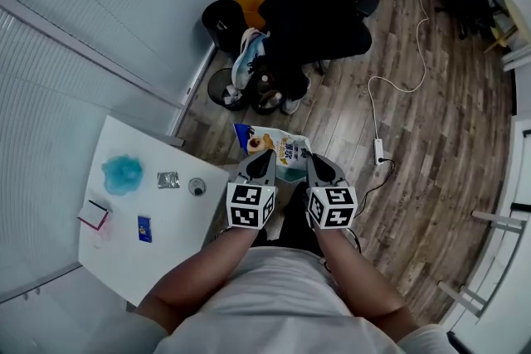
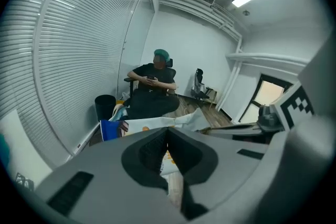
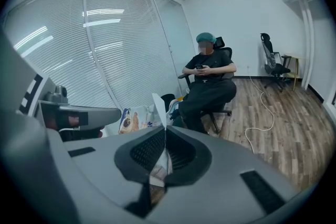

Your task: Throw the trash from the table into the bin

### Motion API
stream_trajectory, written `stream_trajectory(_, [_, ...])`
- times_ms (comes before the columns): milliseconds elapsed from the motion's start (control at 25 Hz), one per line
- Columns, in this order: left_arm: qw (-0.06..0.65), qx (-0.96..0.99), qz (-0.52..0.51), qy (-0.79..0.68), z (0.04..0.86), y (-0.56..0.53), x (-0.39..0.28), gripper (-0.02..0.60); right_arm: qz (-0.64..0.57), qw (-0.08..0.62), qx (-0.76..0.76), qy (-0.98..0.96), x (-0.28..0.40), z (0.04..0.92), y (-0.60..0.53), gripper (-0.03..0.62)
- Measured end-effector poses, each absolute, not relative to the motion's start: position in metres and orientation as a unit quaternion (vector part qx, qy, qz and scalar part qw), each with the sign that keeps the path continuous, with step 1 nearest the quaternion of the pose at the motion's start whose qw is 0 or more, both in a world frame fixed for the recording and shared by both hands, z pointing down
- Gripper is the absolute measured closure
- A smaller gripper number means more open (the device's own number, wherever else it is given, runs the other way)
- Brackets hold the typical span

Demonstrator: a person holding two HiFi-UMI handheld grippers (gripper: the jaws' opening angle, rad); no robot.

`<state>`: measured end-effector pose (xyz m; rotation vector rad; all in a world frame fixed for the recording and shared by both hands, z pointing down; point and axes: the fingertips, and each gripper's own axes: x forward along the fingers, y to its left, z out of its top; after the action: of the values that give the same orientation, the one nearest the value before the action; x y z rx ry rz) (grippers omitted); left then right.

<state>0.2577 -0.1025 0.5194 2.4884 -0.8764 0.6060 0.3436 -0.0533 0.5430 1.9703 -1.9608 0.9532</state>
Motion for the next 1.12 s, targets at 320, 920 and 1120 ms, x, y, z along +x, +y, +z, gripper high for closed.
stream_trajectory(320, [0.242, 0.882, 0.247, -0.319, 0.576, -0.095, 0.283, 0.577, 0.355, 0.122, 0.66, -0.651, 0.384, 0.604, -0.05, 0.582])
stream_trajectory(920, [0.278, 0.858, 0.286, -0.322, 0.68, -0.097, 0.28, 0.577, 0.395, 0.192, 0.633, -0.637, 0.398, 0.725, -0.039, 0.582])
stream_trajectory(1120, [0.291, 0.849, 0.296, -0.328, 0.719, -0.096, 0.276, 0.577, 0.409, 0.214, 0.629, -0.626, 0.407, 0.774, -0.032, 0.583])
